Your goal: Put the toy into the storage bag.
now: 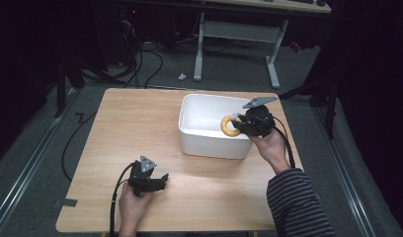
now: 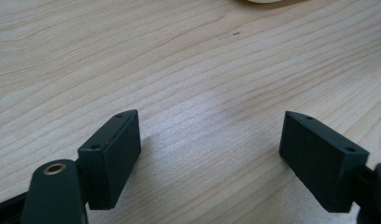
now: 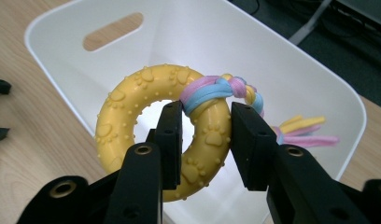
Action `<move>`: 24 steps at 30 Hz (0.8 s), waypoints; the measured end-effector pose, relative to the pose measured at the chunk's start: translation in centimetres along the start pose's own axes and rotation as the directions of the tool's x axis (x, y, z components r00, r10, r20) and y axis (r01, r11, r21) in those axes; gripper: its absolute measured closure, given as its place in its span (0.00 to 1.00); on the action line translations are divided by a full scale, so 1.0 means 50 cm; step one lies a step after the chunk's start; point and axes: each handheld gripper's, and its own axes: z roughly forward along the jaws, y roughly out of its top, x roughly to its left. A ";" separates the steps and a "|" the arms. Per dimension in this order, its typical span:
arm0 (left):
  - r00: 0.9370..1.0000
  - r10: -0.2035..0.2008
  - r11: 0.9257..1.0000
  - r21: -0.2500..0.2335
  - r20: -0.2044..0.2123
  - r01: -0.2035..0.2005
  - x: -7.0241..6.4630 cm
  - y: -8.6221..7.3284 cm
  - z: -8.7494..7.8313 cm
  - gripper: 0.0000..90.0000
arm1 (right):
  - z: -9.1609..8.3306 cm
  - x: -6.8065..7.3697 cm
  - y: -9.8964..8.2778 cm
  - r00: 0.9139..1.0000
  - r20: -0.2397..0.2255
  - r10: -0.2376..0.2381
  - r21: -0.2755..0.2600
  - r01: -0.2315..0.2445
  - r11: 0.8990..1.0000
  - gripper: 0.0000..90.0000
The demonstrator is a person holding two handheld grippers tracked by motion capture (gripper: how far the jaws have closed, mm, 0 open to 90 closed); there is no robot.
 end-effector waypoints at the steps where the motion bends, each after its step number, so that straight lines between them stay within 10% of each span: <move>1: 1.000 -0.001 1.000 0.000 -0.001 0.001 0.000 0.000 0.000 0.23 | 0.006 -0.002 0.000 1.000 -0.006 0.003 0.007 -0.003 1.000 0.73; 24: 1.000 -0.006 1.000 0.002 -0.001 0.006 0.002 0.002 0.001 0.24 | 0.081 -0.001 0.019 0.999 -0.034 0.009 0.128 -0.005 0.992 0.73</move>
